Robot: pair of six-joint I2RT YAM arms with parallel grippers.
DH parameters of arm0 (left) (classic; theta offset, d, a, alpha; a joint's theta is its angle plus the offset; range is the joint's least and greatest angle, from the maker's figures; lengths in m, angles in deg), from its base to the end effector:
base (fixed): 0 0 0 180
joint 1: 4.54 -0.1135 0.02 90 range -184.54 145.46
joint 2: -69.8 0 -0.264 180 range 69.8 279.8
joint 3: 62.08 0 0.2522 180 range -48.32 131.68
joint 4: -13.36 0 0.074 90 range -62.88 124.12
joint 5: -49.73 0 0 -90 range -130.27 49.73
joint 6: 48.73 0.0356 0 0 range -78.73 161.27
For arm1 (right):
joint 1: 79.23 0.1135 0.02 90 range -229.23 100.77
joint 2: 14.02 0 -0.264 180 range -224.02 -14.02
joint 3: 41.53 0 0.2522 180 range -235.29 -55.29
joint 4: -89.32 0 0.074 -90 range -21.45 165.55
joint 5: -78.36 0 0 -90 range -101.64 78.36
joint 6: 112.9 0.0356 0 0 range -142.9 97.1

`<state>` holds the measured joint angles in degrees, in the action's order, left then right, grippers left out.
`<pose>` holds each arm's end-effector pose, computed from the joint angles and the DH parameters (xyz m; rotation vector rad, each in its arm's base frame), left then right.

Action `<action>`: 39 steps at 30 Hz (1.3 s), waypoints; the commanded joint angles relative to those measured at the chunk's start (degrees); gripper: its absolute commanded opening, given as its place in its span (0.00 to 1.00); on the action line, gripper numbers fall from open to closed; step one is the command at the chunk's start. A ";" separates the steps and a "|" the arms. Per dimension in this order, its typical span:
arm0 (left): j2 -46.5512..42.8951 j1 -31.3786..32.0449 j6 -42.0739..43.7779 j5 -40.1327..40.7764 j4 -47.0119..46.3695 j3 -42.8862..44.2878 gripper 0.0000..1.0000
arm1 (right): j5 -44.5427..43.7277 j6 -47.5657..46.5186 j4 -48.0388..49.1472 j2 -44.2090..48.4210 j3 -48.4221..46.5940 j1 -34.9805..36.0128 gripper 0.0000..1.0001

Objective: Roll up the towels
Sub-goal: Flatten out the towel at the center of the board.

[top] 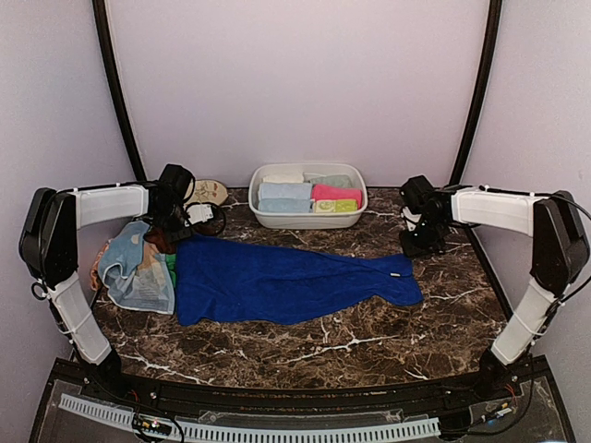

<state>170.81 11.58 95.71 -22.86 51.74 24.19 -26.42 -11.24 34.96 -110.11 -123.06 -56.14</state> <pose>0.3672 -0.0950 0.2221 1.3695 2.1615 0.6493 0.3081 0.1215 0.2114 -0.2048 2.7026 -0.1848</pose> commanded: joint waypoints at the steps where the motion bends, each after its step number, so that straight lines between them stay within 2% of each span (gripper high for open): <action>1: -1.34 -0.09 -0.13 0.49 1.46 1.06 0.00 | 1.71 -1.89 0.41 0.33 2.20 2.91 0.66; 5: -1.01 -0.08 -0.42 0.33 1.51 1.43 0.00 | 3.85 -0.43 2.19 -0.46 4.58 3.39 0.69; 9: -1.06 -0.09 -0.56 0.43 1.81 1.44 0.00 | 3.89 -1.11 1.69 -2.54 4.13 3.95 0.66; 16: -0.99 -0.06 -0.30 0.76 1.57 1.40 0.00 | 0.45 -1.81 1.53 -6.24 2.76 4.54 0.52; 31: -0.73 -0.10 -0.03 1.05 2.30 2.15 0.00 | 0.60 -2.87 0.80 -8.75 -2.89 4.16 0.35; 37: -0.66 -0.05 0.14 1.31 2.37 1.95 0.00 | 0.90 -2.86 0.96 -7.88 -1.81 4.04 0.35; 39: -0.56 -0.07 0.08 1.31 2.29 2.02 0.00 | 0.97 -2.87 1.08 -8.09 -1.25 4.06 0.39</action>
<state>170.84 11.58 95.71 -22.25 52.60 24.83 -25.57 -14.03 35.72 -118.22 -124.83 -51.90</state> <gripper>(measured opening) 0.006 0.359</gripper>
